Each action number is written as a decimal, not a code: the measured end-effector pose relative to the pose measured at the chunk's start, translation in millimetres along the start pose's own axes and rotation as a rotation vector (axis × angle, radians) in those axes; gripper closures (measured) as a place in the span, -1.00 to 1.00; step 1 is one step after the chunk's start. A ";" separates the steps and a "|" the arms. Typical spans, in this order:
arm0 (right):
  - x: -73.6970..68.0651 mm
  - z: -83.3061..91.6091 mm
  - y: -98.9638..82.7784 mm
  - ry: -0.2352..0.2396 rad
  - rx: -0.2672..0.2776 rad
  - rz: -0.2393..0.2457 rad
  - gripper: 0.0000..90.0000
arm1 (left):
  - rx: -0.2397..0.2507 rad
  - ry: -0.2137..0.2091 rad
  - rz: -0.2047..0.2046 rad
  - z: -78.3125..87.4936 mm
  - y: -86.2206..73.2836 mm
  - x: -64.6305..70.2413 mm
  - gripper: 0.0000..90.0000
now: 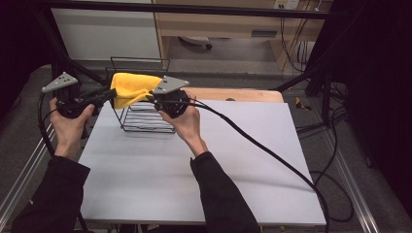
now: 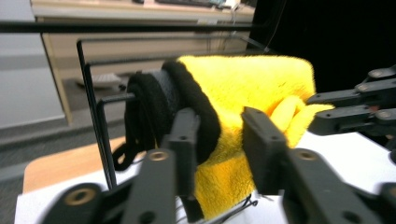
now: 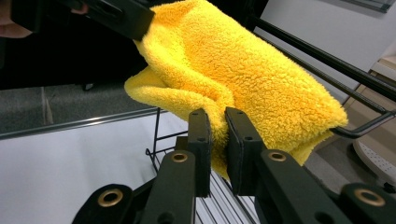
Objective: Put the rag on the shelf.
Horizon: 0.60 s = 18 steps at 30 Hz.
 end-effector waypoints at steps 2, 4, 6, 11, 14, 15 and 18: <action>-0.6 1.4 -0.8 0.006 0.005 -0.008 0.78 | -0.028 0.004 0.002 -0.4 -4.0 0.7 0.72; -1.4 2.4 -0.5 0.012 0.009 -0.016 0.73 | -0.042 0.003 0.010 0.6 -7.1 0.3 0.77; -2.1 3.3 -0.1 0.022 0.008 -0.025 0.63 | -0.049 0.002 0.013 1.3 -10.1 -1.2 0.79; -1.2 12.1 3.8 0.018 0.038 -0.061 0.34 | -0.053 0.013 0.002 -1.7 -16.6 -3.5 0.80; 5.0 18.5 2.5 -0.007 0.044 -0.110 0.25 | -0.056 0.029 -0.023 -6.0 -20.6 -2.4 0.80; 7.1 18.8 0.6 -0.014 0.039 -0.132 0.23 | -0.057 0.033 -0.028 -7.6 -21.8 -1.9 0.80; 11.5 12.9 -7.6 -0.028 0.015 -0.181 0.22 | -0.064 0.043 -0.044 -12.0 -25.4 -0.8 0.81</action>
Point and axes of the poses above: each handheld gripper's, and its own axes: z roughly backward along the jaws, y roughly out of its top, x roughly to its right, the point moved 8 cm from there along -z, roughly forward along the jaws, and after that the axes turned 10 degrees about y, right-handed, at the moved point
